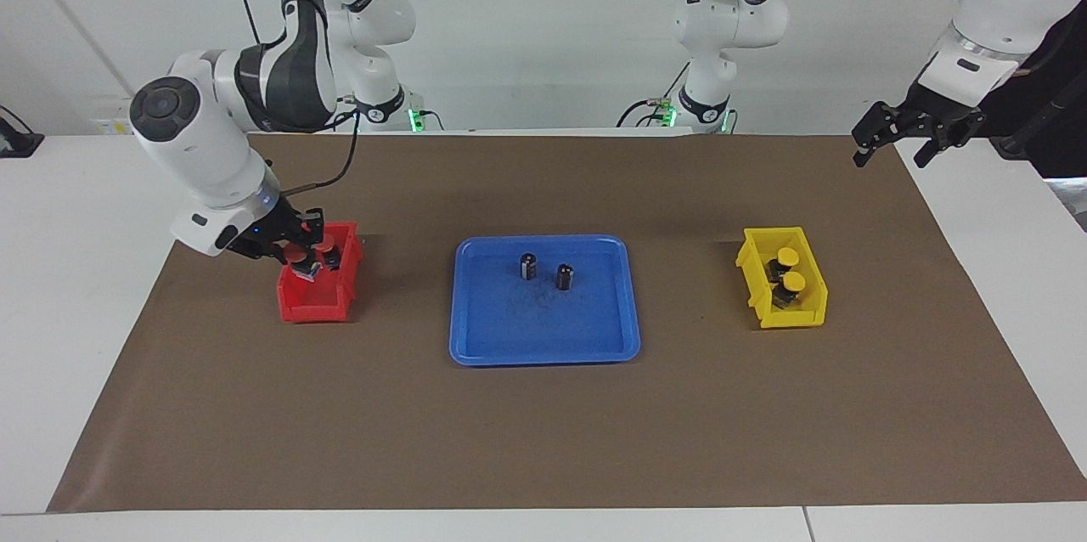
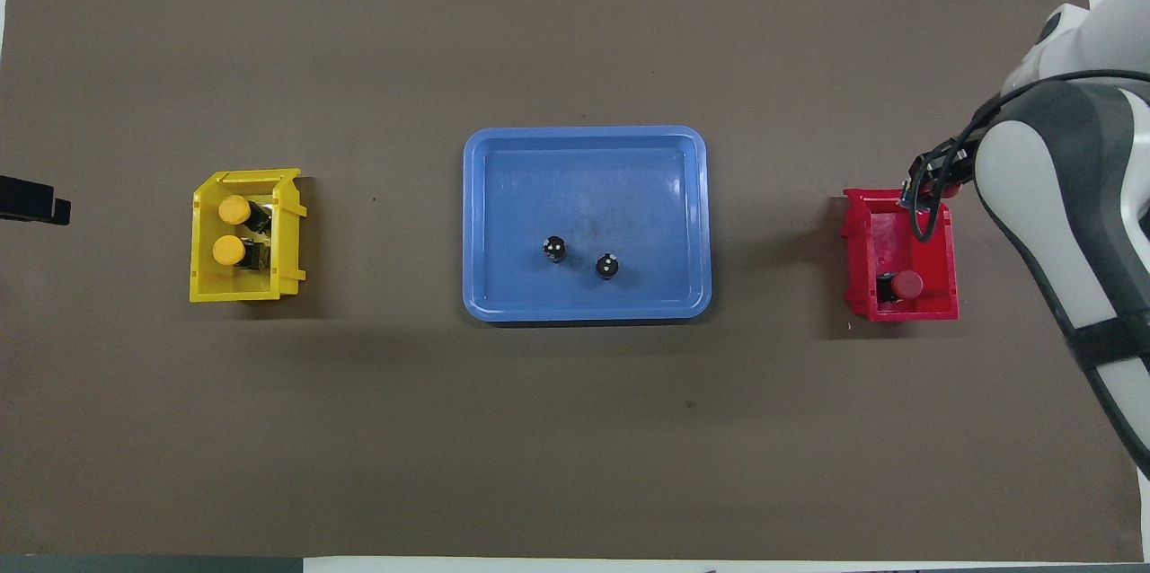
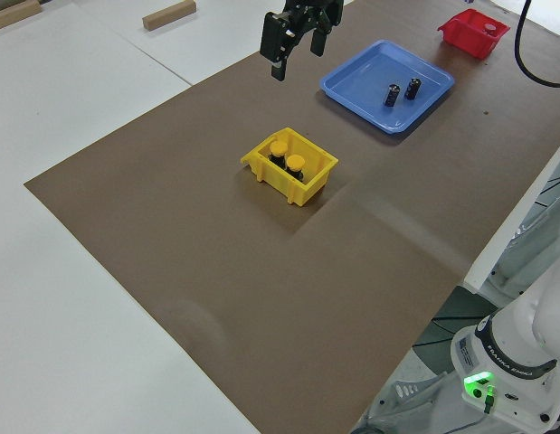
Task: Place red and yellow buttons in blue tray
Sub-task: 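Grasp the red button with the right gripper and lift it out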
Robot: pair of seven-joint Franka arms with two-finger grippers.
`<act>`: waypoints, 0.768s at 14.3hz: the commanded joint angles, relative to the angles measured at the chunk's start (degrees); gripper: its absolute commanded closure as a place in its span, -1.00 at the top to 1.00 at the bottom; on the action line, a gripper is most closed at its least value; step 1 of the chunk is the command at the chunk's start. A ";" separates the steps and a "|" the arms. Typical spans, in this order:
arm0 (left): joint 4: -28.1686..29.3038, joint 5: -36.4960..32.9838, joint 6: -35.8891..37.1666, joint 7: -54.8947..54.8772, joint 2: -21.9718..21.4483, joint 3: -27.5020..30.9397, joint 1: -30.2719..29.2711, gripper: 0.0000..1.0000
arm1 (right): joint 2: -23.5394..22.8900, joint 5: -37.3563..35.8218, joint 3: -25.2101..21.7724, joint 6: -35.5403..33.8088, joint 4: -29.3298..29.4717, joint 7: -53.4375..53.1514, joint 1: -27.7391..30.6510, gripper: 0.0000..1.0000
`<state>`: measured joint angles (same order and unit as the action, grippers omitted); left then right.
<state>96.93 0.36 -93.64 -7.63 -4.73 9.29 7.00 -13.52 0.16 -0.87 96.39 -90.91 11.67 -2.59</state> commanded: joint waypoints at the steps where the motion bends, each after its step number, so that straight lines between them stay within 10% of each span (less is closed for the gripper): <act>1: 0.36 -0.97 0.83 -0.19 -0.89 -0.41 -0.49 1.00 | -6.77 0.89 1.91 -4.37 11.00 -11.79 -5.83 -0.65; 11: 0.45 -0.89 1.01 -0.01 -0.89 -0.94 0.47 1.00 | -25.32 1.43 6.32 9.50 25.08 -46.28 -20.60 -0.75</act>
<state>96.93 0.36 -93.64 -7.63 -4.73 8.86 7.15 -34.40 1.61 5.43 104.19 -70.48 -31.44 -22.35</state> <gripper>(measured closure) 0.000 0.577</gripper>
